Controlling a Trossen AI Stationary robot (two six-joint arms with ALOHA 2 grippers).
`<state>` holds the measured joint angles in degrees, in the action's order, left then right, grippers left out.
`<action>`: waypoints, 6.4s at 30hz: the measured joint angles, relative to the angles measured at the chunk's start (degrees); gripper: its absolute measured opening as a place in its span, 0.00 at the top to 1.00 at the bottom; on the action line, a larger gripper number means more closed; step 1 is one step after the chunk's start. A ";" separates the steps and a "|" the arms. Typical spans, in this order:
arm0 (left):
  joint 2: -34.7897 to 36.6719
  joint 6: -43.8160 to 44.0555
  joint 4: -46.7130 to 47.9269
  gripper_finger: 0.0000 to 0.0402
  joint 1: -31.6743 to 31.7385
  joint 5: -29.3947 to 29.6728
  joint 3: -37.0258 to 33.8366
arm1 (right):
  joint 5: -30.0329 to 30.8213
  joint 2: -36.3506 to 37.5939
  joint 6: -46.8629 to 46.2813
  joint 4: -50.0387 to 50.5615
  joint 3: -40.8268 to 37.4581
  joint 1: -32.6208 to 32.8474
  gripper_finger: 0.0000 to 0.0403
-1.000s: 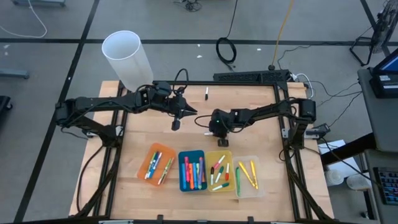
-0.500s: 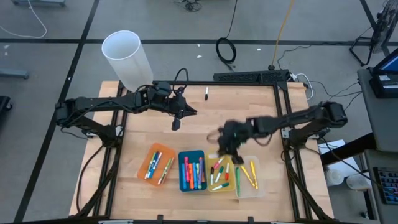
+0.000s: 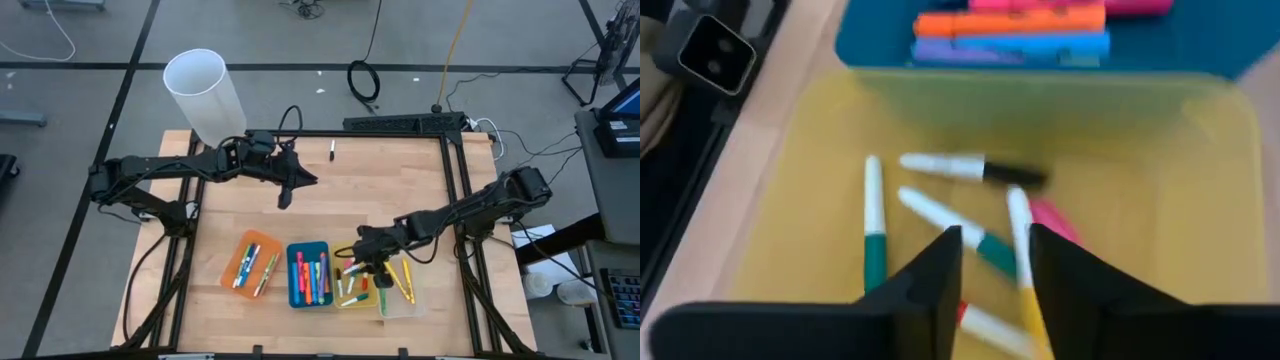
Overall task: Pick & Place Markers
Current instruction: Put the black highlighter into the yellow bin
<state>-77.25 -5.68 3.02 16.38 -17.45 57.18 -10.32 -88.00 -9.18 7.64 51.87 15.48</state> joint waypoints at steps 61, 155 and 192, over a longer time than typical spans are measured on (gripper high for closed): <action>-60.37 28.42 38.77 0.48 20.18 -4.02 55.97 | 34.28 33.04 27.94 -3.48 -7.43 -16.26 0.46; 7.96 -5.74 33.30 0.91 17.36 -2.98 23.95 | 7.26 -39.77 24.73 34.41 46.32 -49.32 0.94; 7.96 7.55 33.65 0.91 16.72 -2.95 23.95 | 1.04 -4.45 3.61 37.09 23.43 -2.12 0.94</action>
<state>-69.30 1.87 36.67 33.10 -20.40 81.12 -9.28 -92.44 -5.57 44.73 75.30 13.37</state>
